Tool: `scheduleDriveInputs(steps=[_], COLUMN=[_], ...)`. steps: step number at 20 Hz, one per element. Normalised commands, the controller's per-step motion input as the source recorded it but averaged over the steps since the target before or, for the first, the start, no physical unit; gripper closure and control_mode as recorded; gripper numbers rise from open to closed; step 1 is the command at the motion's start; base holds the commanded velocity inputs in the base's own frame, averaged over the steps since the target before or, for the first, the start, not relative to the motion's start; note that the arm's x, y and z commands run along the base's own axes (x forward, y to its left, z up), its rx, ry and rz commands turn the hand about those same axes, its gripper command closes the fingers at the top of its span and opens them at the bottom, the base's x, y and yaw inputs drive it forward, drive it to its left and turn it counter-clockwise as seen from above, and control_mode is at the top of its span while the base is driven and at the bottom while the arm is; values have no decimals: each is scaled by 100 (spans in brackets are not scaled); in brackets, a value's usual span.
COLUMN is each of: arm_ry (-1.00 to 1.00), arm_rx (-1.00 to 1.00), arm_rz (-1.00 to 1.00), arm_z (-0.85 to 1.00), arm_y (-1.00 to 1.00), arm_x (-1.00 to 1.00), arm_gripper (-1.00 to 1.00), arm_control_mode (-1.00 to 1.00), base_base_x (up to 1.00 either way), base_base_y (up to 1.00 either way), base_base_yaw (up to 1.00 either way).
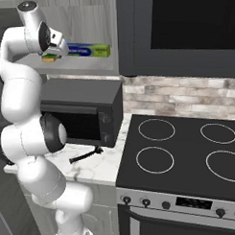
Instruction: Pick the dish brush and sponge from the cabinet and place them on the counter.
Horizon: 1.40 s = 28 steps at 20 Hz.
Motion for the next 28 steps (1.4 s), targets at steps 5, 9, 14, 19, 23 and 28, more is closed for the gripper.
scheduleDriveInputs(steps=[5,9,14,19,23,28], arm_ry=[0,-2,-5,-2,-2,-7], arm_rx=[-10,-9,-5,0,0,0], arm_rz=[1,3,3,0,1,1], arm_z=[-7,-11,-8,0,-2,-11], arm_y=[17,18,9,0,0,0], arm_x=[37,18,2,0,1,0], arm_gripper=[-100,-100,-100,-100,-100,-100], arm_control_mode=[-100,-100,-100,-100,-100,-100], base_base_x=[0,0,0,0,0,0], base_base_y=[0,0,0,0,0,0], base_base_yaw=[0,0,0,0,0,0])
